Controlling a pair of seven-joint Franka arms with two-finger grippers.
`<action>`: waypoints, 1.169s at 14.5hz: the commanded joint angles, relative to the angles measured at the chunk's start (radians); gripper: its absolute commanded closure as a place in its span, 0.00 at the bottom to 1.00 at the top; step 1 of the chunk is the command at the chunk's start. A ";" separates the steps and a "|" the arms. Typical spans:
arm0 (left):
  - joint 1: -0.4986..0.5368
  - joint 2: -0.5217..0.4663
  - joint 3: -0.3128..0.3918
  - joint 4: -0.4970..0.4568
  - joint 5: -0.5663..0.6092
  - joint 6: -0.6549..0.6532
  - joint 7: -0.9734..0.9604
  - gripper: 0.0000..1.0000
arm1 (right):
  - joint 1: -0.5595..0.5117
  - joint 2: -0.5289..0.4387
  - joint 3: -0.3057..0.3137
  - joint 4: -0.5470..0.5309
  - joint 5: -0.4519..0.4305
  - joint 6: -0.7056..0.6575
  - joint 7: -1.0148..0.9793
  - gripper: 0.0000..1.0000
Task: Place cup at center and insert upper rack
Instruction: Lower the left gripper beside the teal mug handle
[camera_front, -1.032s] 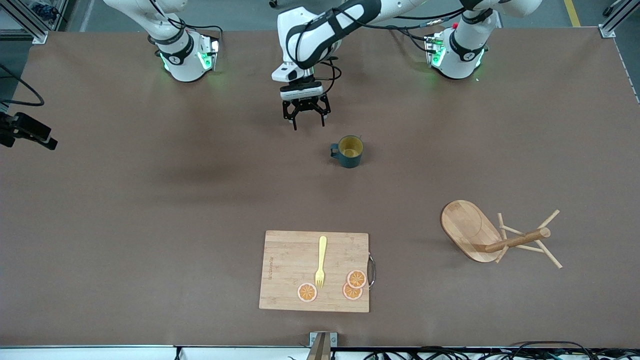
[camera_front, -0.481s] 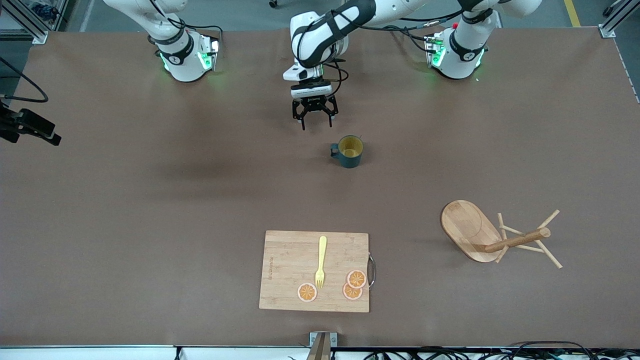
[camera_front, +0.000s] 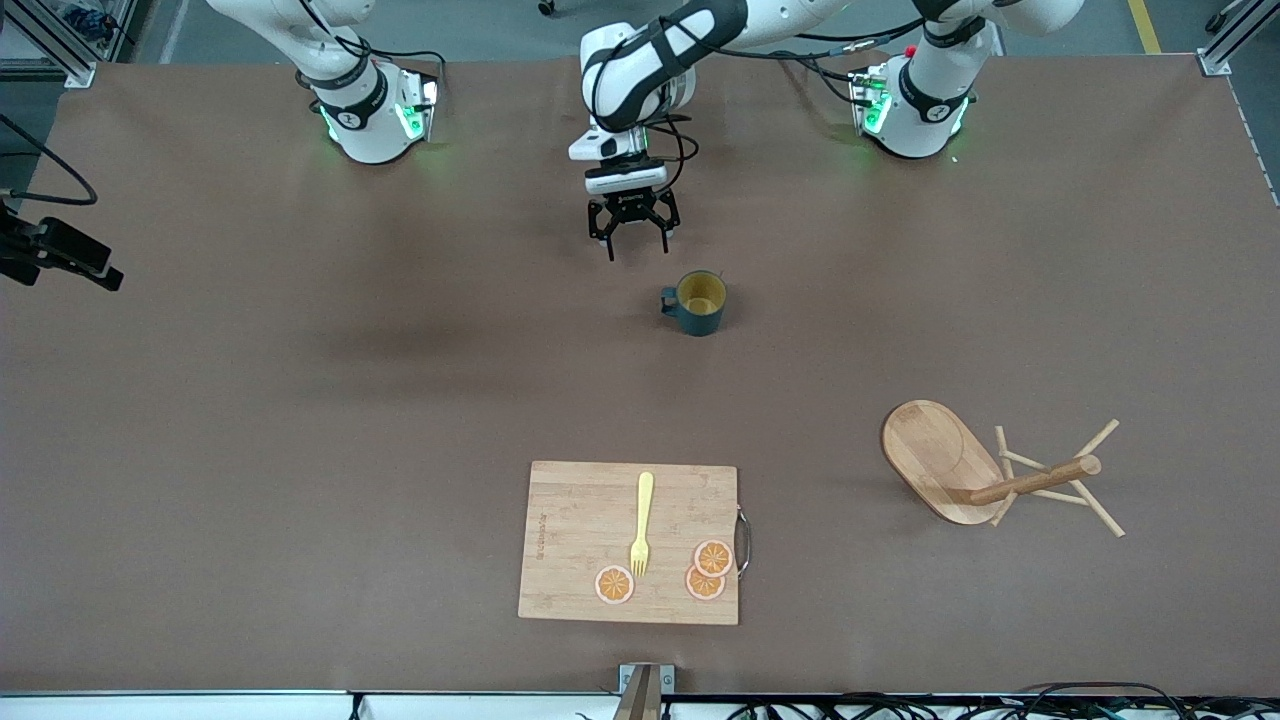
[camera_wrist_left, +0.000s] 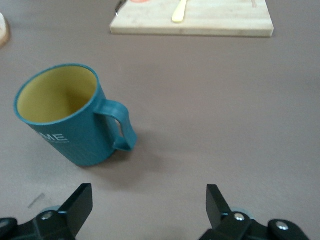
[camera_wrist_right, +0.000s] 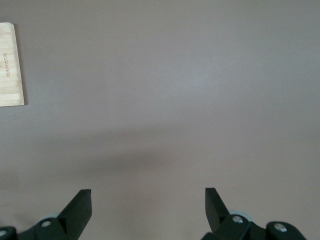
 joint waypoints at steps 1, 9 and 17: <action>-0.098 0.033 0.077 0.000 0.105 -0.072 -0.123 0.00 | 0.003 -0.032 0.001 -0.033 -0.016 0.008 -0.002 0.00; -0.279 0.073 0.282 0.002 0.239 -0.098 -0.205 0.00 | 0.002 -0.032 0.001 -0.033 -0.016 0.009 -0.005 0.00; -0.278 0.117 0.322 0.015 0.375 -0.139 -0.234 0.01 | 0.005 -0.028 -0.001 -0.036 -0.016 0.024 -0.007 0.00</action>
